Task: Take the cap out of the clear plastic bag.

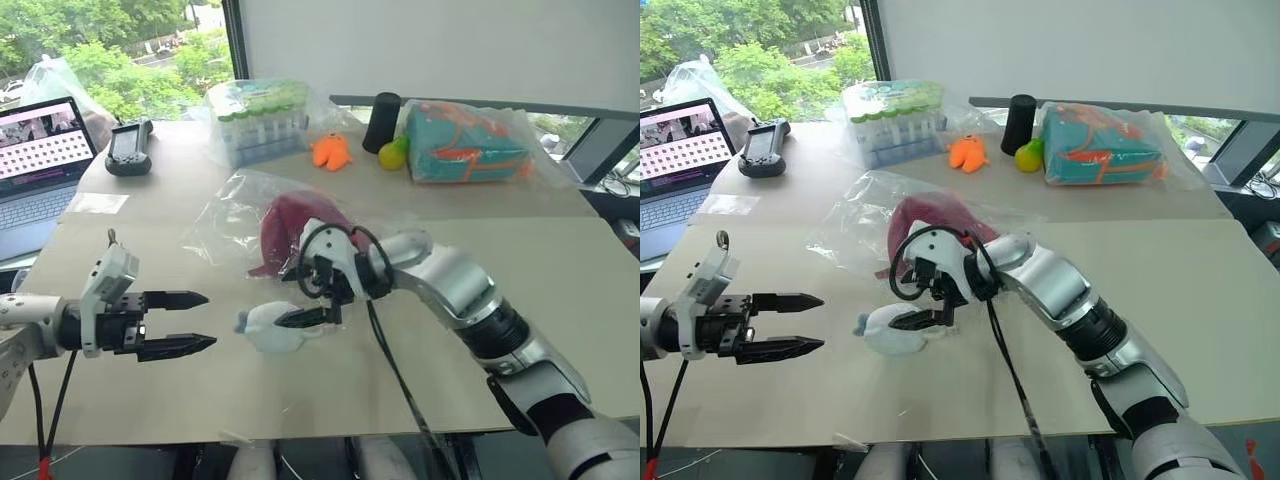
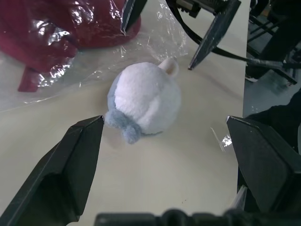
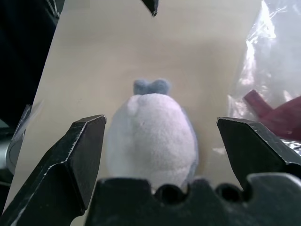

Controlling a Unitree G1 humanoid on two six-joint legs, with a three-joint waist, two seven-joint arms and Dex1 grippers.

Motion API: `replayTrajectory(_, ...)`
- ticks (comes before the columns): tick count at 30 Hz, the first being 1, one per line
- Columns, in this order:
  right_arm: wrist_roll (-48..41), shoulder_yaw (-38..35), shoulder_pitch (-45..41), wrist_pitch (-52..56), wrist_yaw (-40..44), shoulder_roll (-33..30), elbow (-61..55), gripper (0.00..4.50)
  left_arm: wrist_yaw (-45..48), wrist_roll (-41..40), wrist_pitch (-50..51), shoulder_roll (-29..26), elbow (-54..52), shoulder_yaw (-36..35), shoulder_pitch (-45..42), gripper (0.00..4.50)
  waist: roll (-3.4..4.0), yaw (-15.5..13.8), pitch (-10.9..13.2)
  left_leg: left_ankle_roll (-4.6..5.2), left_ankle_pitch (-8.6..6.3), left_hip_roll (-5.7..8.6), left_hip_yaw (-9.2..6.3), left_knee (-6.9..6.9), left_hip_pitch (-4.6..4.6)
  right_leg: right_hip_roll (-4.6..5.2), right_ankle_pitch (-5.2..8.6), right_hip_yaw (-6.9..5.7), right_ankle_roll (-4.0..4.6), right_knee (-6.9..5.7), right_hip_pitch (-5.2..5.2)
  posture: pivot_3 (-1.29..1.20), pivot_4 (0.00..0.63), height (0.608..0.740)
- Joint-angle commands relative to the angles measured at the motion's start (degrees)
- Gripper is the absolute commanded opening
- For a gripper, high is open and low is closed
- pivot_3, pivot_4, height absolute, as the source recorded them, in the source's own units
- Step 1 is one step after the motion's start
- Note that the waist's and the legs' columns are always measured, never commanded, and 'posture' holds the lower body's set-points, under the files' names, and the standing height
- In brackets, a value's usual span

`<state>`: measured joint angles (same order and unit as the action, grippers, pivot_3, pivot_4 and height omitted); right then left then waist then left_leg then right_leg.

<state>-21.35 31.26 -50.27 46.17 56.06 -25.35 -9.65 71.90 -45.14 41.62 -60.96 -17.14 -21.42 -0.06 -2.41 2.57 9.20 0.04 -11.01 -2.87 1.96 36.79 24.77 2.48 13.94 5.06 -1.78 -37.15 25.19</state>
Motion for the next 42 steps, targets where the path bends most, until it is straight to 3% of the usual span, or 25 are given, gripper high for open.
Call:
replayTrajectory(1,2.75,1.80,0.69,-2.09,-0.18,0.96,-1.54,4.50,-1.31,-1.60,0.65,0.87,-3.55,-2.17,1.40,4.47,0.00,-0.02,0.00,0.00,0.00,0.00,0.00,0.00,-0.01,0.00,0.00,0.00,0.00,0.00,-0.01,0.00,0.150,0.740)
replayTrajectory(9,10.18,6.77,2.18,-5.79,-1.05,3.78,4.49,4.50,-2.58,-0.92,0.18,1.97,-4.54,-2.38,2.39,4.47,0.00,0.08,0.00,-0.01,0.01,-0.02,0.00,0.00,-0.09,-0.03,-0.01,0.00,0.03,-0.05,-0.04,0.00,0.150,0.740)
replayTrajectory(21,13.52,5.99,3.00,-7.03,-1.53,8.26,8.87,4.50,-2.85,0.99,-2.01,2.52,-3.79,-1.61,3.51,4.47,0.00,0.14,0.00,-0.02,0.01,-0.02,0.00,0.00,-0.12,-0.03,-0.02,-0.01,0.04,-0.05,-0.06,0.00,0.150,0.740)
replayTrajectory(24,14.20,5.47,3.12,-7.33,-1.72,8.81,9.50,3.85,-2.88,1.66,-2.51,2.72,-3.84,-1.32,3.82,4.50,0.00,0.18,0.00,-0.02,0.01,-0.02,0.00,0.00,-0.13,-0.04,-0.02,-0.01,0.04,-0.06,-0.06,0.00,0.150,0.740)
replayTrajectory(29,15.05,5.06,3.25,-7.48,-1.97,9.56,9.98,2.17,-2.68,2.22,-2.99,2.79,-3.72,-1.23,4.14,4.50,0.00,0.16,-0.01,-0.02,0.01,-0.02,0.00,0.00,-0.14,-0.04,-0.02,0.00,0.04,-0.07,-0.07,0.00,0.150,0.740)
replayTrajectory(34,15.65,4.74,3.36,-7.36,-2.31,10.31,10.56,0.80,-2.58,2.72,-3.33,2.75,-3.50,-1.13,4.34,4.50,0.00,0.17,-0.01,-0.02,0.01,-0.02,0.00,0.00,-0.16,-0.04,-0.02,0.00,0.04,-0.07,-0.08,0.00,0.150,0.740)
replayTrajectory(36,15.82,4.67,3.34,-7.38,-2.19,10.62,10.69,0.57,-2.58,2.87,-3.50,2.71,-3.38,-1.10,4.42,4.50,0.00,0.21,-0.01,-0.02,0.01,-0.02,0.00,0.00,-0.17,-0.04,-0.02,0.00,0.05,-0.09,-0.08,0.00,0.150,0.740)
replayTrajectory(42,15.83,3.34,3.54,-6.71,-3.36,12.37,10.92,0.54,-2.60,3.27,-3.87,2.67,-3.12,-1.34,4.64,4.50,0.00,0.26,-0.01,-0.02,0.01,-0.02,0.00,0.00,-0.22,-0.04,-0.03,0.00,0.05,-0.12,-0.10,0.00,0.150,0.740)
